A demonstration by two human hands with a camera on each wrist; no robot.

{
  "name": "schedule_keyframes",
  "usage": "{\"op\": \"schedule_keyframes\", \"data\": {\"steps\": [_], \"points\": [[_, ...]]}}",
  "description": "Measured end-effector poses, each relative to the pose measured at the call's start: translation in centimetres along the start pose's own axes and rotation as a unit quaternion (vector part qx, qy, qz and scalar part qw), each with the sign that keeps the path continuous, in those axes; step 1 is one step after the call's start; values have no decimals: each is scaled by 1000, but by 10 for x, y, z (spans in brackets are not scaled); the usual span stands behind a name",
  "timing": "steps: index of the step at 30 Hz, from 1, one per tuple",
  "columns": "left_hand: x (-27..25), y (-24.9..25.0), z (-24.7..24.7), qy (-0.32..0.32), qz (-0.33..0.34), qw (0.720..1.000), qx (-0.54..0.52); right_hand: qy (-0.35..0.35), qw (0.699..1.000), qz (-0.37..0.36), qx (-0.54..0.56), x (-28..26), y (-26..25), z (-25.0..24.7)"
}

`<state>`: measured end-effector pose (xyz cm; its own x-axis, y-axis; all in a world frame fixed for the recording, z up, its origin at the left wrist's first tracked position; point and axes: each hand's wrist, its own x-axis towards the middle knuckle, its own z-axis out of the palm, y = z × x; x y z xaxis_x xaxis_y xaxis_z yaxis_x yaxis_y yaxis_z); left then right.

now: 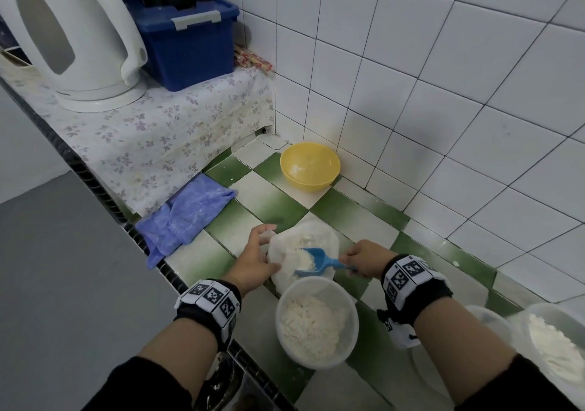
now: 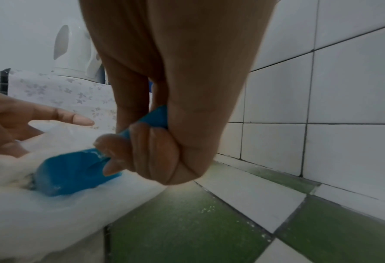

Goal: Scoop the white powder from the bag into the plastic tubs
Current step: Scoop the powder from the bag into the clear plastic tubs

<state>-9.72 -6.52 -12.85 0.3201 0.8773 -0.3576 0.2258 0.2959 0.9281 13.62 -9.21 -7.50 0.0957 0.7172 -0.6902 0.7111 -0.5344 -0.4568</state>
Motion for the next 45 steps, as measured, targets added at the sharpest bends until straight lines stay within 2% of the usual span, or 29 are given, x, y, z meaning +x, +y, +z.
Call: {"op": "schedule_keyframes", "data": {"steps": [6, 11, 19, 25, 31, 38, 42, 45], "points": [[2, -6, -19, 81, -18, 996, 40, 23, 999, 23, -23, -2, 5, -10], [3, -4, -19, 61, -39, 996, 44, 15, 1000, 0, -27, -3, 6, -10], [-3, 1, -13, 87, -50, 995, 13, -1, 995, -28, 94, -25, 6, -17], [-11, 1, -8, 101, -69, 992, 28, -1, 973, -78, 215, -54, 12, -28], [-22, 2, -1, 76, -74, 993, 57, 1, 967, -111, 228, -87, 23, -37], [-29, 1, 5, 83, -78, 991, 65, -11, 983, -134, 128, -116, 27, -29], [-33, 0, 6, 92, -84, 991, 50, 29, 990, -139, 11, -126, 22, -19], [-37, 2, 8, 93, -89, 991, 43, 60, 984, -148, -81, -136, 16, -12]]}}
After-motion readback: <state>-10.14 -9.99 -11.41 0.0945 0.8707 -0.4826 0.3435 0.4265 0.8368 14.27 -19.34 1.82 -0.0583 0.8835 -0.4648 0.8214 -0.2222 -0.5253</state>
